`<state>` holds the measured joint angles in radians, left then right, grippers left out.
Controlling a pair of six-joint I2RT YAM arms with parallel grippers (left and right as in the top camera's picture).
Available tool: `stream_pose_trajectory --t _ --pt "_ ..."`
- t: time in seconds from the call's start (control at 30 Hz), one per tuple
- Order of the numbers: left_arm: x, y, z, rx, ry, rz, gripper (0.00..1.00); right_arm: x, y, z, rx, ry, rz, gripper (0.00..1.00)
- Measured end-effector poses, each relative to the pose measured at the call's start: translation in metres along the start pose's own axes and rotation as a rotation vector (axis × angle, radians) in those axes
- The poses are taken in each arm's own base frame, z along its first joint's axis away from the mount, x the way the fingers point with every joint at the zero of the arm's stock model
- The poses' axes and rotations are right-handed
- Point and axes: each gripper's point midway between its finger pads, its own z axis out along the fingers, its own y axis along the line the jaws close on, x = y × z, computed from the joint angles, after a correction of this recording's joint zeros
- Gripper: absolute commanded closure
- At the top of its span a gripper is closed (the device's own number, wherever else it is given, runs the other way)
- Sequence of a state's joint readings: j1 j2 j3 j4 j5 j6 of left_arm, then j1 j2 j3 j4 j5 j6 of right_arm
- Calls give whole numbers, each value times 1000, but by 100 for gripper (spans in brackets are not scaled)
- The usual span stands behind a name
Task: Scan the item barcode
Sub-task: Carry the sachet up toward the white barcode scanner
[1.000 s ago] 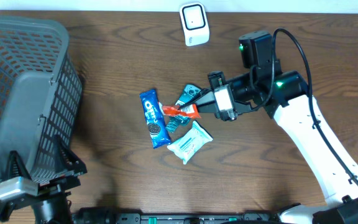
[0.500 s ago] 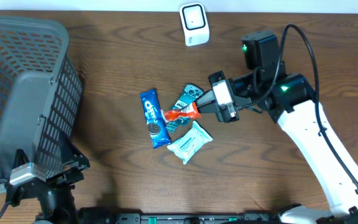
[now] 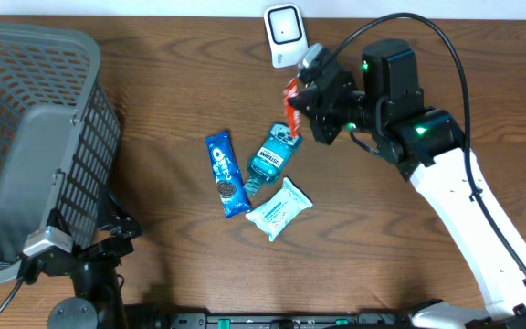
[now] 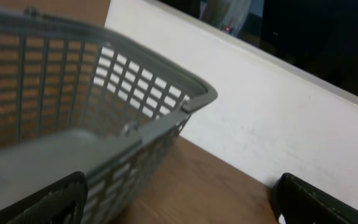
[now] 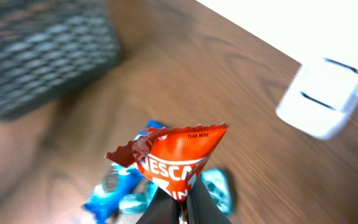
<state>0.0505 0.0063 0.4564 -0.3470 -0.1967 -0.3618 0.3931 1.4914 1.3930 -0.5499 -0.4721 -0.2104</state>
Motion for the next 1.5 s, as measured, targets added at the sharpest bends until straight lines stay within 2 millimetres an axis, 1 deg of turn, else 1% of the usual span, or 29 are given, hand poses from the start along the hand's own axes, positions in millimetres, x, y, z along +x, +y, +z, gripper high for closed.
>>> stream_pose_trajectory --t 0.1,0.17,0.2,0.27,0.4,0.53,0.73,0.83,1.0,1.07,1.1,1.23,1.3,1.37,1.5 --pt "15 6 5 -16 33 -16 2 9 -22 11 97 33 103 99" --pt "28 11 9 -30 62 -18 2 19 -36 26 138 70 194 99" --pt "33 12 10 -35 71 -18 2 20 -42 33 149 80 238 99" --pt "40 15 12 -42 86 -15 2 15 -54 51 164 84 316 99" --pt "48 18 14 -52 107 -16 2 -7 -76 88 140 57 493 99" --pt "52 18 13 -51 121 -19 2 -26 -100 121 111 12 749 99" --pt "61 21 12 -57 160 -12 2 -28 -142 159 94 -83 1089 99" --pt "66 22 11 -59 182 -8 2 -37 -162 175 55 -186 1227 98" --pt "75 26 9 -72 219 1 3 -41 -184 194 -14 -298 1424 98" --pt "76 26 9 -72 223 2 2 -37 -189 201 -31 -316 1497 98" --pt "76 26 9 -72 223 2 2 -29 -192 208 -34 -313 1567 98" --pt "76 26 9 -72 224 2 2 -9 -202 221 1 -319 1730 98" --pt "76 26 9 -73 226 3 2 -4 -206 223 13 -334 1780 99" --pt "77 27 8 -75 230 4 2 -9 -212 222 7 -379 1804 98" --pt "79 28 8 -79 238 6 2 -29 -216 216 -57 -465 1831 99"
